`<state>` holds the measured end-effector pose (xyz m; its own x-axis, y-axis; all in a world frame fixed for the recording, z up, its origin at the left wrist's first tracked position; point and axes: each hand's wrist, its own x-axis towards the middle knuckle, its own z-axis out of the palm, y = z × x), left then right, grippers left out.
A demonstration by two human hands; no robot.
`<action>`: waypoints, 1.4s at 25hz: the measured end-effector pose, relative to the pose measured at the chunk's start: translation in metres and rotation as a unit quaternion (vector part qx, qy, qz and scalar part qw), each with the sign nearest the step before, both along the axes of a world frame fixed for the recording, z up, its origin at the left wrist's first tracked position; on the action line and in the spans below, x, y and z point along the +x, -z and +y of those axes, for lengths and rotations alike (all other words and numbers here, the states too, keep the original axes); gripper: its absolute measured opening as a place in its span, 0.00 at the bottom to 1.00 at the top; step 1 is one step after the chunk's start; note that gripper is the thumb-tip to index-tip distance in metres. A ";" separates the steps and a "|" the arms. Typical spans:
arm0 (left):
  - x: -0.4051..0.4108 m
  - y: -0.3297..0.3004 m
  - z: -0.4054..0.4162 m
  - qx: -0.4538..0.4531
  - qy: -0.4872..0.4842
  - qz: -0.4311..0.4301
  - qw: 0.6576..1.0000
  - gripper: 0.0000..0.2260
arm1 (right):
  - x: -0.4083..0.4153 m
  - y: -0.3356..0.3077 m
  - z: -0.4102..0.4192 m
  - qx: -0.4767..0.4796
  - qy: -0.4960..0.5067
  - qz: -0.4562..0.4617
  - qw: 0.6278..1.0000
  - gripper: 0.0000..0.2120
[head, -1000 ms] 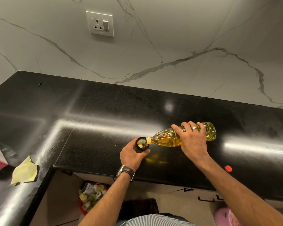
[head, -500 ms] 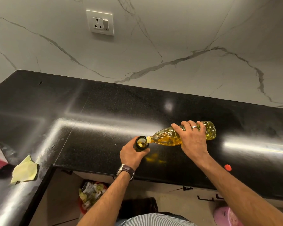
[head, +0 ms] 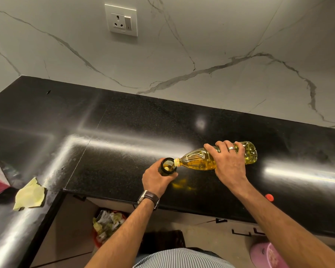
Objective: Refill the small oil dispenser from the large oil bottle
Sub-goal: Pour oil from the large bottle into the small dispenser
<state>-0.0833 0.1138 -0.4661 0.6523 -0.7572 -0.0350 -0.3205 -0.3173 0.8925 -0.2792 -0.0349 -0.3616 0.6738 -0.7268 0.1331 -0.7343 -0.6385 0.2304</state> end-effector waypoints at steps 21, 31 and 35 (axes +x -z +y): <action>-0.001 -0.004 0.001 0.009 -0.008 -0.006 1.000 0.27 | 0.001 -0.001 0.000 -0.014 -0.007 0.002 1.000 0.36; 0.000 -0.005 0.002 0.008 -0.006 -0.011 1.000 0.26 | 0.001 -0.002 0.001 -0.024 -0.011 0.000 1.000 0.35; -0.001 -0.006 0.002 0.009 -0.006 -0.013 1.000 0.27 | 0.001 -0.003 0.002 -0.027 -0.010 0.000 1.000 0.36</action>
